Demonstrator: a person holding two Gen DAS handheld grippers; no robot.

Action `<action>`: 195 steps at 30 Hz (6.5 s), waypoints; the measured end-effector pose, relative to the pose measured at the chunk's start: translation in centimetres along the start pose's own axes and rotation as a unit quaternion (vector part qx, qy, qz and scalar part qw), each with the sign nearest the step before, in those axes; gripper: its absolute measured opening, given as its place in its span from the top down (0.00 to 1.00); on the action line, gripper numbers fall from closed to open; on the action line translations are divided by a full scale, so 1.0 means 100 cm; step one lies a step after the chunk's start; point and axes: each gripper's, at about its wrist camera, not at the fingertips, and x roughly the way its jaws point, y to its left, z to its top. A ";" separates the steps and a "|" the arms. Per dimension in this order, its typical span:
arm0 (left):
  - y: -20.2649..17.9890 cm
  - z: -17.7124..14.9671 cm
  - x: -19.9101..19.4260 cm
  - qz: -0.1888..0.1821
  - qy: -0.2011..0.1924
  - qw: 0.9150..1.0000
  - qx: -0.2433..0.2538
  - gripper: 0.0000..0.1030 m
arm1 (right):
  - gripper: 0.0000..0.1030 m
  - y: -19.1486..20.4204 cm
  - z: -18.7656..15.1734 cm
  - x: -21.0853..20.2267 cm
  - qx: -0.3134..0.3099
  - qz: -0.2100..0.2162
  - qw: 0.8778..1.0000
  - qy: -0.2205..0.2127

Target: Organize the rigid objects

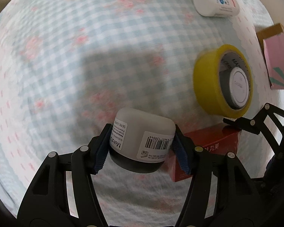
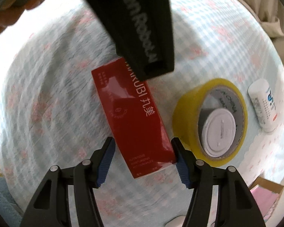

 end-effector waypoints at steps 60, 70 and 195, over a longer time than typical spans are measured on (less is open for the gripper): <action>-0.099 -0.052 -0.252 -0.023 -0.211 0.977 -0.013 0.46 | 0.61 -0.130 -0.129 -0.260 0.301 0.084 0.942 -0.122; -0.236 -0.006 -0.273 -0.044 -0.239 0.970 0.009 0.46 | 0.61 -0.223 -0.241 -0.300 0.366 0.079 0.916 -0.143; -0.075 -0.050 -0.010 0.057 -0.251 0.963 0.082 0.00 | 0.00 -0.064 -0.217 -0.076 0.461 -0.068 0.876 -0.122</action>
